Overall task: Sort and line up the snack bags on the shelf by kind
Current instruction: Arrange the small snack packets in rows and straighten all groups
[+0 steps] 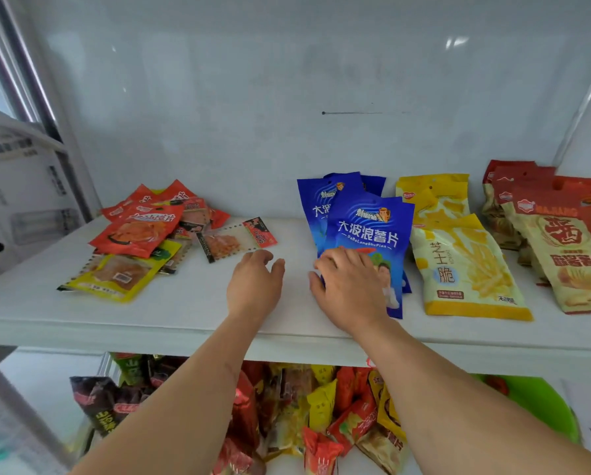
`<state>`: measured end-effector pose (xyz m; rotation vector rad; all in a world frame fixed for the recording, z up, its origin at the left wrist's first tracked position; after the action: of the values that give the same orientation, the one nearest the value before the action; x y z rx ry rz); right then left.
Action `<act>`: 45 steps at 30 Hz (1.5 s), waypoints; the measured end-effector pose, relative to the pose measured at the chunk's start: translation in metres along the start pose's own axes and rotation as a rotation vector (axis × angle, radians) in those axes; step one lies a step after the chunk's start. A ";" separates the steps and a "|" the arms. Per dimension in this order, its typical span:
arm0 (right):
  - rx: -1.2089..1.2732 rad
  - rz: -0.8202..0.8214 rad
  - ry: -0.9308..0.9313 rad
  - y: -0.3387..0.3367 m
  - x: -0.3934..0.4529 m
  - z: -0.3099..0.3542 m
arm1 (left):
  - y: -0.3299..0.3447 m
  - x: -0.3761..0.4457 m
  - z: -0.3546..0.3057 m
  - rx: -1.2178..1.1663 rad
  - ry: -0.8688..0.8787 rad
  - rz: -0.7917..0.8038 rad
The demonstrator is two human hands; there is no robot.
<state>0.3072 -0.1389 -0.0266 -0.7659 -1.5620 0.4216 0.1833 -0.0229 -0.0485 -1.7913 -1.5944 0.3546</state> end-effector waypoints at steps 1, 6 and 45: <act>0.009 0.016 -0.008 0.003 0.007 0.009 | -0.008 0.003 0.004 0.023 0.020 -0.007; 0.036 0.067 0.034 0.035 0.042 0.063 | -0.056 0.035 0.043 0.099 0.115 -0.037; 0.454 0.502 0.685 0.273 0.244 0.150 | -0.158 0.281 0.248 0.435 -0.332 0.116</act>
<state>0.2237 0.2470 -0.0535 -0.8217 -0.5914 0.7544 -0.0338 0.3212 -0.0546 -1.5399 -1.4842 1.0161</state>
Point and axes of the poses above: each hand's wrist, its own x-axis towards the middle knuckle, its own y-axis out of the palm, z = x × y, the point moved 7 cm from there along x, towards the middle knuckle, and after that the axes turned 6 degrees about -y, right-handed, at the moved point
